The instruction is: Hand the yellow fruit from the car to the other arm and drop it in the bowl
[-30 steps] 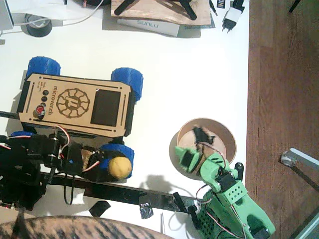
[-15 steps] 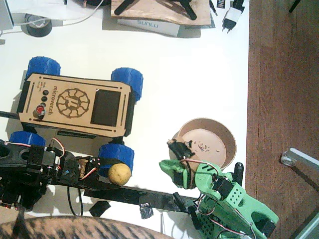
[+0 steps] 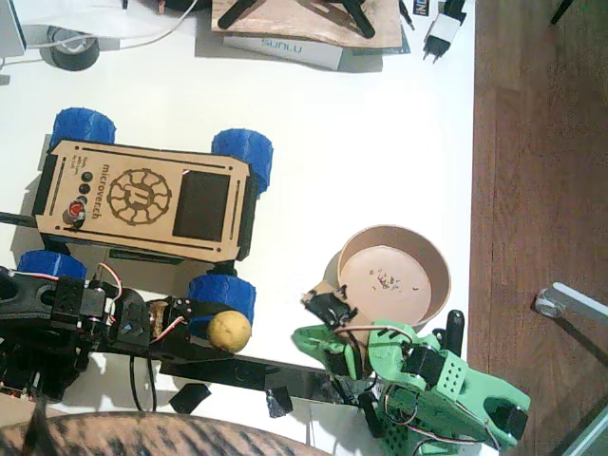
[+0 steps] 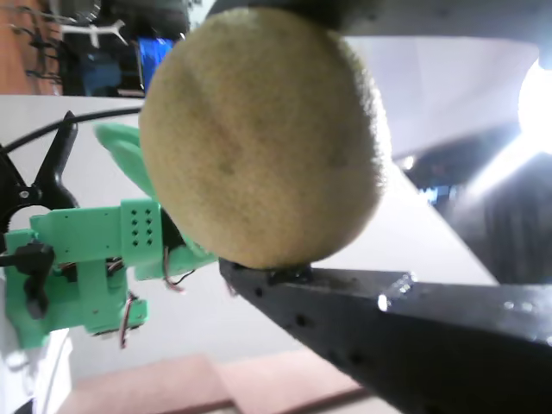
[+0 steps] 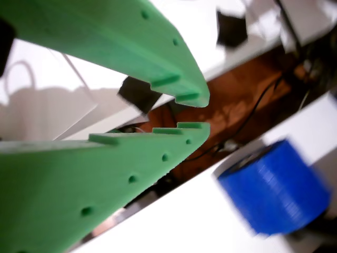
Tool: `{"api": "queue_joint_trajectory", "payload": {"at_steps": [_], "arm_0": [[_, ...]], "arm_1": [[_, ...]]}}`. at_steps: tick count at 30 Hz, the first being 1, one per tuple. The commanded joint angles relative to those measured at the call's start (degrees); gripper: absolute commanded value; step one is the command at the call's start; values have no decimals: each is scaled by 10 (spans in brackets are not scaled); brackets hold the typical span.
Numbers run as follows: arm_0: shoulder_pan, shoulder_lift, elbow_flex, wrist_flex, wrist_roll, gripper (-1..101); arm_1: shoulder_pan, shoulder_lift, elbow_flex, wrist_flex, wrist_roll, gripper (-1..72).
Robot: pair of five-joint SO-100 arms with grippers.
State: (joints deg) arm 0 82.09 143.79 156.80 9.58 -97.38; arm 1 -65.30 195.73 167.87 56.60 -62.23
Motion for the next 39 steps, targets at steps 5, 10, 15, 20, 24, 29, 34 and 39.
{"api": "queue_joint_trajectory", "payload": {"at_steps": [5, 10, 15, 20, 24, 29, 34, 39], "arm_0": [[2, 41, -7, -17, -20, 0], [2, 47, -7, -30, -21, 0], [2, 50, -7, -30, -21, 0], [2, 50, -7, -29, -21, 0], [2, 49, -7, -27, -21, 0], [2, 57, -7, -13, -21, 0], [2, 119, -5, 87, -21, 0], [1, 138, -5, 102, -21, 0]], "arm_1": [[-48, -30, -8, -65, -21, -1], [-23, -70, -7, -142, -15, 84], [14, -118, -14, -207, 33, 203], [25, -167, -24, -209, 57, 226], [32, -216, -31, -257, 67, 227], [33, -266, -45, -303, 73, 234], [33, -302, -55, -329, 76, 234], [45, -317, -70, -352, 59, 233]]}}
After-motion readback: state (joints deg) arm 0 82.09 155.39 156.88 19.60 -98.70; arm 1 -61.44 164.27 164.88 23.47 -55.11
